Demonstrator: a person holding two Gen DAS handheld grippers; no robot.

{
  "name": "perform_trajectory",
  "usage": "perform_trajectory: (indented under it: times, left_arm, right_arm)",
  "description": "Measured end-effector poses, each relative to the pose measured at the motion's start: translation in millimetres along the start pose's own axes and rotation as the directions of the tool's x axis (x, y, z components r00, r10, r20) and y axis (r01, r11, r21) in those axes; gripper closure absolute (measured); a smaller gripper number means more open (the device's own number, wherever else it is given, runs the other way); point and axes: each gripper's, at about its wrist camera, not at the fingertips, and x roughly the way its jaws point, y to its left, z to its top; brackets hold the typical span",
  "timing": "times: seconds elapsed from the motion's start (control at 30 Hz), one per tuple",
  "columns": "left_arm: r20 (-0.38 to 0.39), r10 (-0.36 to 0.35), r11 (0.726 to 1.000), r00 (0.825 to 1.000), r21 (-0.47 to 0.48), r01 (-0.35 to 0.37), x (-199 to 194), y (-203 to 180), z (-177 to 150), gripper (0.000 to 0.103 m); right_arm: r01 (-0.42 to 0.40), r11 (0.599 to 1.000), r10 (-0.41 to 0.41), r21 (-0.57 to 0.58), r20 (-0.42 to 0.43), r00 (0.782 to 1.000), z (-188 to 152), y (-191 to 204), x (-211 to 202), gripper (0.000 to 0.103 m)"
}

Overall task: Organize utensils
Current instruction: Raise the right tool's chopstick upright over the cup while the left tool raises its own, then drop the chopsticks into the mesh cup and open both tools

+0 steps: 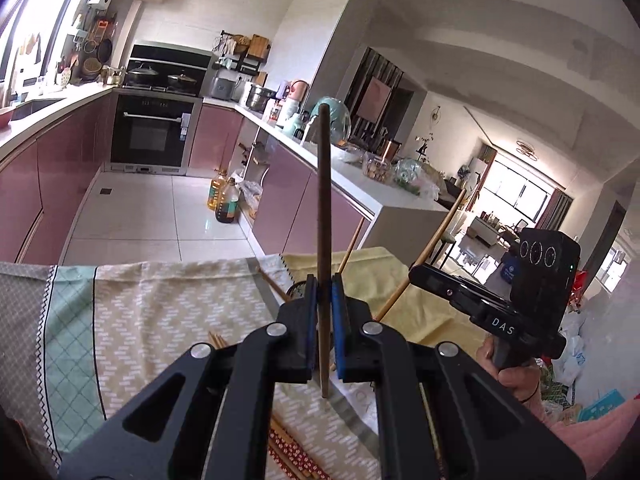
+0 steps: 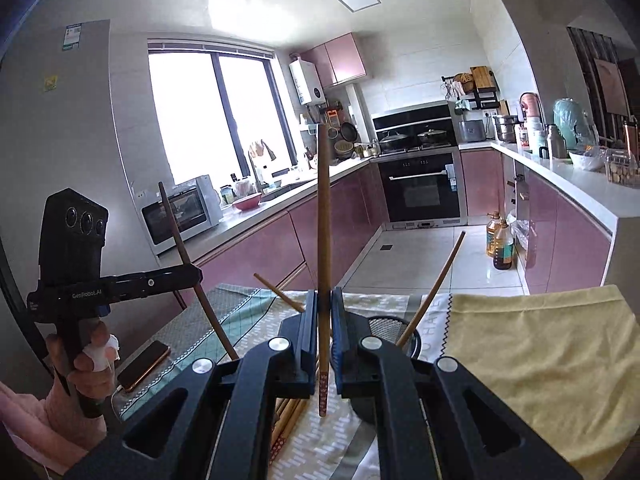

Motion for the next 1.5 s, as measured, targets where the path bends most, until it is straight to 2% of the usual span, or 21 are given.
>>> perform_trajectory:
  times: [0.23, 0.3, 0.5, 0.7, 0.97, 1.1, 1.23, 1.43, 1.5]
  left_arm:
    - [0.052, -0.021, 1.0, 0.998, 0.022, 0.02, 24.7, -18.4, 32.2, 0.096]
    - [0.065, -0.007, 0.999, 0.998, 0.032, 0.004, 30.8, -22.8, 37.3, 0.096]
    - [0.037, 0.039, 0.998, 0.999, 0.038, -0.04, 54.7, -23.0, 36.0, 0.096]
    - [-0.078, 0.071, 0.995, 0.994, 0.076, -0.066, 78.5, -15.9, 20.7, 0.096]
    - [-0.244, 0.099, 0.992, 0.965, 0.105, -0.075, 110.5, -2.1, -4.5, 0.095]
    - [-0.257, 0.104, 0.992, 0.961, 0.09, -0.083, 116.8, 6.0, -1.8, 0.094]
    - [-0.253, 0.126, 0.99, 0.959, 0.089, -0.106, 124.6, 11.5, 1.1, 0.093]
    - [-0.199, 0.101, 0.994, 0.975, 0.061, -0.091, 122.8, 17.1, 1.7, 0.093]
    - [-0.175, 0.102, 0.994, 0.979, 0.068, -0.091, 116.9, 17.2, -1.8, 0.089]
  right_arm:
    - [0.034, 0.999, -0.033, -0.01, 0.05, 0.998, 24.6, -11.5, 3.0, 0.097]
    - [0.046, 0.999, -0.045, -0.014, 0.058, 0.997, 27.5, -13.8, 5.9, 0.097]
    - [0.06, 0.998, -0.06, 0.001, 0.026, 0.998, 24.2, -24.5, 24.8, 0.097]
    - [0.068, 0.998, -0.067, 0.014, -0.084, 0.994, 5.8, -35.2, 50.8, 0.097]
    - [0.096, 0.995, -0.084, 0.036, -0.241, 0.967, -14.7, -44.2, 78.6, 0.097]
    - [0.127, 0.99, -0.104, 0.068, -0.271, 0.957, -20.4, -52.7, 90.5, 0.095]
    - [0.143, 0.985, -0.112, 0.098, -0.265, 0.958, -23.3, -58.4, 93.0, 0.091]
    - [0.131, 0.988, -0.109, 0.086, -0.222, 0.969, -25.9, -48.5, 79.9, 0.084]
    - [0.12, 0.991, -0.105, 0.064, -0.205, 0.973, -27.8, -40.3, 73.5, 0.081]
